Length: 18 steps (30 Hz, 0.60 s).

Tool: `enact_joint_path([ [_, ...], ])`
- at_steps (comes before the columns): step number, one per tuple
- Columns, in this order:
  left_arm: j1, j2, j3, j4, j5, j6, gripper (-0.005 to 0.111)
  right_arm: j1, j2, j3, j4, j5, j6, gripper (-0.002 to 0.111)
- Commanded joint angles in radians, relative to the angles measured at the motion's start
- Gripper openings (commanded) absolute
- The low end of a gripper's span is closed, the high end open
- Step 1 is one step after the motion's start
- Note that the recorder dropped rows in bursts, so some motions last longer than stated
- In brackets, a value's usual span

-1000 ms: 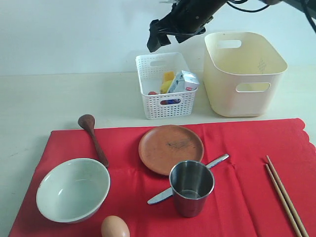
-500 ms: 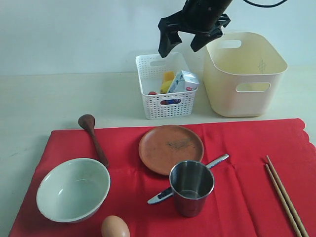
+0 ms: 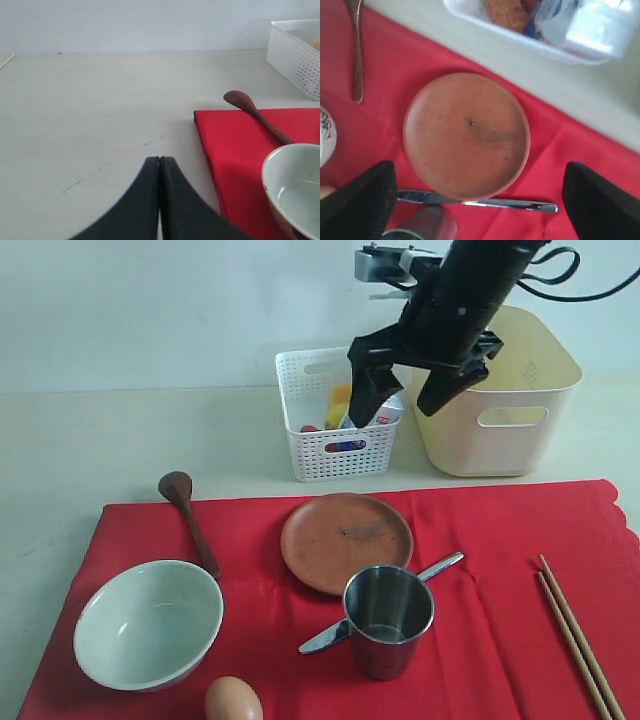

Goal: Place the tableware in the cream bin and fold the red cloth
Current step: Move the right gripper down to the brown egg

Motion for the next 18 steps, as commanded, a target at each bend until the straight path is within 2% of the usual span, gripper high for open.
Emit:
enact_joint_path([
  [1,0.002,-0.006,0.002,0.001,-0.008,-0.001,0.000,-0.002,-0.102,0.168,0.046,-0.073,-0.032,0.085],
  [5,0.002,-0.006,0.002,0.001,-0.008,-0.001,0.000,0.044,-0.186,0.310,0.020,-0.127,-0.036,0.085],
  [9,0.002,-0.006,0.002,0.001,-0.008,-0.001,0.000,0.135,-0.264,0.429,-0.005,-0.210,-0.036,0.085],
  [18,0.002,-0.006,0.002,0.001,-0.008,-0.001,0.000,0.383,-0.312,0.520,-0.040,-0.269,-0.036,0.085],
])
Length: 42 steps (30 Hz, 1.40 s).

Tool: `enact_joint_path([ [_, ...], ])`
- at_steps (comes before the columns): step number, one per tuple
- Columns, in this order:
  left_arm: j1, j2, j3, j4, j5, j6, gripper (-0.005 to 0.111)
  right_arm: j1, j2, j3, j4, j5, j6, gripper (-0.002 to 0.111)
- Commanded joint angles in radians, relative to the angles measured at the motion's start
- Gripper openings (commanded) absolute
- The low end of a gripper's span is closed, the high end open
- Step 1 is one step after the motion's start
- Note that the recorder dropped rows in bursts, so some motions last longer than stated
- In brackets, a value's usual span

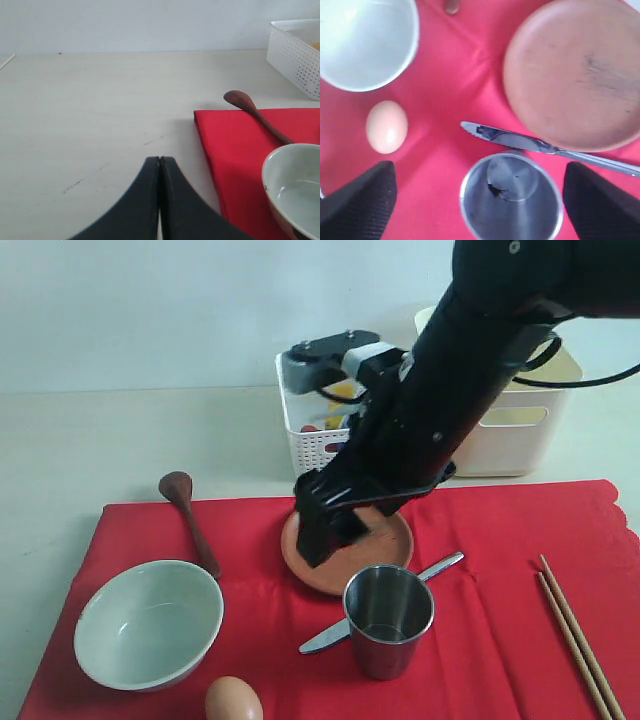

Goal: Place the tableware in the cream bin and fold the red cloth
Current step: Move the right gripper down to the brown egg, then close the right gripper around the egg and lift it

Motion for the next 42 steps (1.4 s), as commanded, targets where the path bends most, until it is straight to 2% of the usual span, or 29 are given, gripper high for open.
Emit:
enact_joint_path([
  [1,0.002,-0.006,0.002,0.001,-0.008,-0.001,0.000,0.113,-0.011,0.035,-0.031,-0.053,-0.007,0.085],
  [7,0.002,-0.006,0.002,0.001,-0.008,-0.001,0.000,0.262,0.006,0.072,-0.151,-0.123,0.055,0.085],
  [13,0.002,-0.006,0.002,0.001,-0.008,-0.001,0.000,0.341,0.092,0.097,-0.180,-0.186,0.088,0.085],
  [19,0.002,-0.006,0.002,0.001,-0.008,-0.001,0.000,0.396,0.197,0.097,-0.176,-0.251,0.146,0.085],
  [29,0.002,-0.006,0.002,0.001,-0.008,-0.001,0.000,0.398,0.264,0.097,-0.159,-0.314,0.220,0.084],
  [33,0.002,-0.006,0.002,0.001,-0.008,-0.001,0.000,0.398,0.264,0.097,-0.159,-0.319,0.228,0.074],
  [38,0.002,-0.006,0.002,0.001,-0.008,-0.001,0.000,0.398,0.265,0.097,-0.159,-0.319,0.243,0.046],
  [40,0.002,-0.006,0.002,0.001,-0.008,-0.001,0.000,0.398,0.265,0.097,-0.147,-0.319,0.243,0.038],
  [42,0.002,-0.006,0.002,0.001,-0.008,-0.001,0.000,0.398,0.265,0.097,-0.141,-0.319,0.243,0.037],
])
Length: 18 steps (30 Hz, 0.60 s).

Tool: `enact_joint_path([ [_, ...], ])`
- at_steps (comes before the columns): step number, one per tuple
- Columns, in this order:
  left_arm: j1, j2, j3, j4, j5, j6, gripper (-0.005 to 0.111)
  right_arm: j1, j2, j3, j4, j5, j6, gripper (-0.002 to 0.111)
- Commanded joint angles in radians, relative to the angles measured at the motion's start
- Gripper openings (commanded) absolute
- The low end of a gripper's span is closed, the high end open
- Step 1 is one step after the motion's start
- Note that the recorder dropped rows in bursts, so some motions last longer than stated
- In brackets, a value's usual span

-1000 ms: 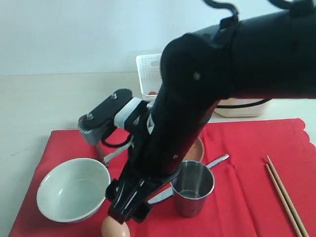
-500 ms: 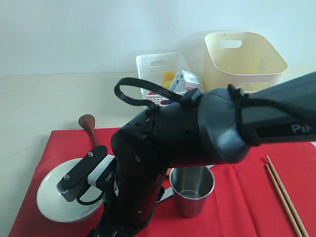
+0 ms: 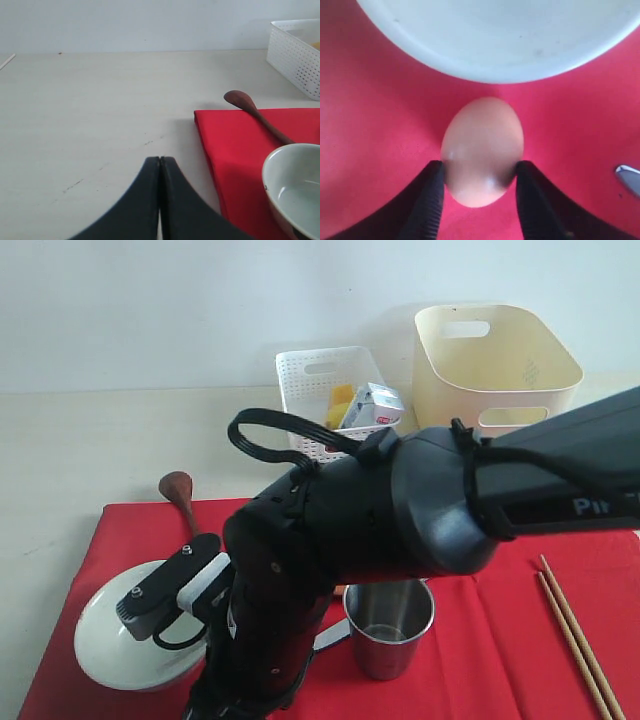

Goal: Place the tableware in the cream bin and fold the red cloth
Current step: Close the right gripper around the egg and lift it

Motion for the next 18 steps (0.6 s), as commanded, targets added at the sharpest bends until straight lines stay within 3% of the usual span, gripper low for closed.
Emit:
enact_joint_path([
  [1,0.002,-0.006,0.002,0.001,-0.008,-0.001,0.000,0.000,0.001,0.005,0.015,-0.009,0.003,0.037],
  [4,0.002,-0.006,0.002,0.001,-0.008,-0.001,0.000,0.000,0.001,0.005,0.015,-0.009,0.003,0.040],
  [11,0.002,-0.006,0.002,0.001,-0.008,-0.001,0.000,0.000,0.001,0.005,0.015,-0.013,-0.014,0.061],
  [18,0.002,-0.006,0.002,0.001,-0.008,-0.001,0.000,0.000,0.007,0.005,0.043,-0.064,-0.014,0.063],
])
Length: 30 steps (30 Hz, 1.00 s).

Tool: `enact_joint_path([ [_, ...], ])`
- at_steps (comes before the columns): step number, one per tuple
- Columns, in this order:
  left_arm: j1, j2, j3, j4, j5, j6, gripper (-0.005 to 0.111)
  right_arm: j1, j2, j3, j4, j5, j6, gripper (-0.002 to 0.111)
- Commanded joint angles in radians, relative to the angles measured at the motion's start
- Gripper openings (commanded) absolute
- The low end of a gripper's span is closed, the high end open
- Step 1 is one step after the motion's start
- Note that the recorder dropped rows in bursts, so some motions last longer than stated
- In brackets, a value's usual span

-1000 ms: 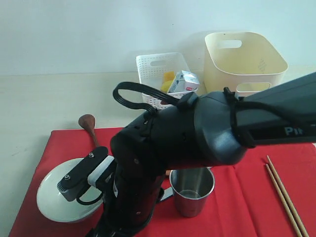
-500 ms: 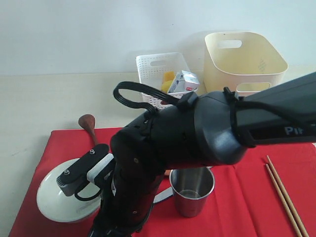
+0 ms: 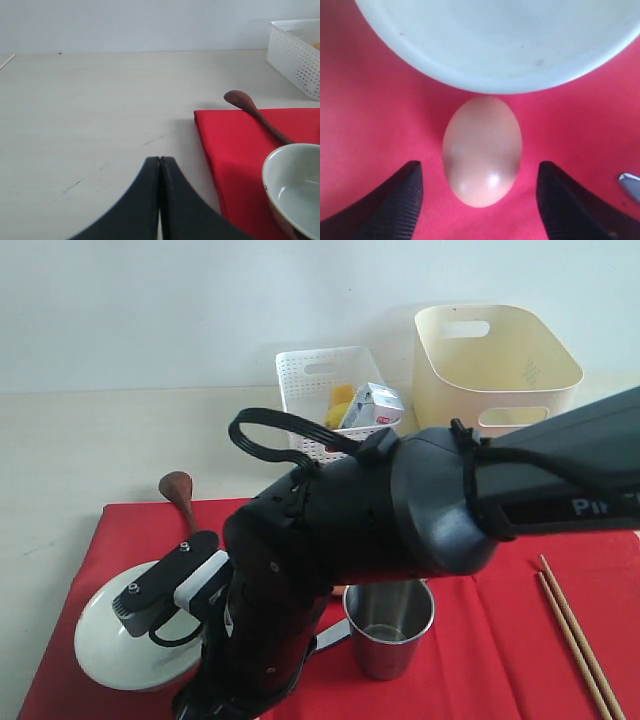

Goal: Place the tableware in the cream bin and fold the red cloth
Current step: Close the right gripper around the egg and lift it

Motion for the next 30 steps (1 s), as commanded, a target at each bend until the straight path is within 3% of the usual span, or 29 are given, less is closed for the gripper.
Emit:
enact_joint_path([
  [1,0.002,-0.006,0.002,0.001,-0.008,-0.001,0.000,0.000,0.016,0.005,0.025,-0.045,-0.011,0.063],
  [4,0.002,-0.006,0.002,0.001,-0.008,-0.001,0.000,0.000,0.045,0.005,0.025,-0.051,-0.011,0.062],
  [6,0.002,-0.006,0.002,0.001,-0.008,-0.001,0.000,0.000,0.062,0.005,0.023,-0.051,-0.013,0.056],
  [11,0.002,-0.006,0.002,0.001,-0.008,-0.001,0.000,0.000,0.047,0.005,0.005,-0.038,-0.017,0.009],
  [13,0.002,-0.006,0.002,0.001,-0.008,-0.001,0.000,0.000,0.022,0.005,-0.006,-0.013,-0.021,0.000],
  [30,0.002,-0.006,0.002,0.001,-0.008,-0.001,0.000,0.000,-0.401,0.005,-0.098,0.155,-0.002,0.000],
])
